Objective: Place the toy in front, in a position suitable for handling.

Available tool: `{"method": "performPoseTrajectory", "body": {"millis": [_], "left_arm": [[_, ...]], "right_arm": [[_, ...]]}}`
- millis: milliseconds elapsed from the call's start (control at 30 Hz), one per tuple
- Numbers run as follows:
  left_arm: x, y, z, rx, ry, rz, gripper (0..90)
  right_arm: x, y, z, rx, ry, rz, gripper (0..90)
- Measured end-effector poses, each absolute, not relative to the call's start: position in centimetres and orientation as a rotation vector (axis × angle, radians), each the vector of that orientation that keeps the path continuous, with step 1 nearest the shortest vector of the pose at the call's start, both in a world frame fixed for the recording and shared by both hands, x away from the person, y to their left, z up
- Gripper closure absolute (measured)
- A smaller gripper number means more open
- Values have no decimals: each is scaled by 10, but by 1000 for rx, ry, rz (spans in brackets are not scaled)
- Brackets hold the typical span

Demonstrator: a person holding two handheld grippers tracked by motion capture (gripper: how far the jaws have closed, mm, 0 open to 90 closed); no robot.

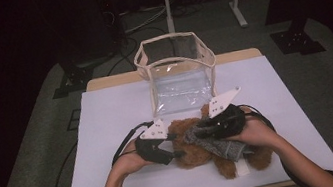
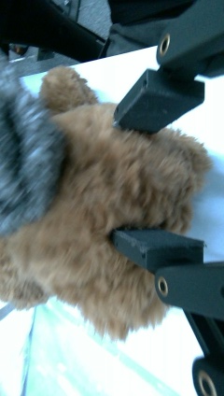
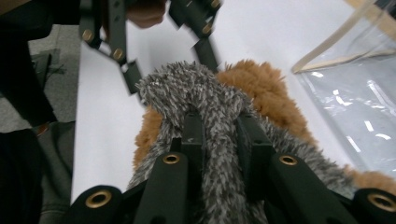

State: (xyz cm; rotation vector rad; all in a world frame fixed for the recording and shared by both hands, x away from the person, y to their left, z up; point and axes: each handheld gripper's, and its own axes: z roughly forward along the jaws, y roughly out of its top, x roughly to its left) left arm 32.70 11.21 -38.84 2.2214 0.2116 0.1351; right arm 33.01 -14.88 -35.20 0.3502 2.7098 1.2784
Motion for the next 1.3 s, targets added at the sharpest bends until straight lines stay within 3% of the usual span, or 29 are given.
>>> {"method": "performPoseTrajectory", "body": {"millis": [300,600,967,1300], "left_arm": [[323,105,-394,2225,196,113,421],[315,103,-394,2246,156,122,426],[318,105,-385,2239,173,139,378],[314,100,-392,2267,129,92,383]], "right_arm": [[317,-142,-350,295,2744,1232,748],[337,-119,-337,263,2739,1174,747],[333,-141,-348,349,2789,1198,747],[343,-131,-336,338,2770,1180,748]]}}
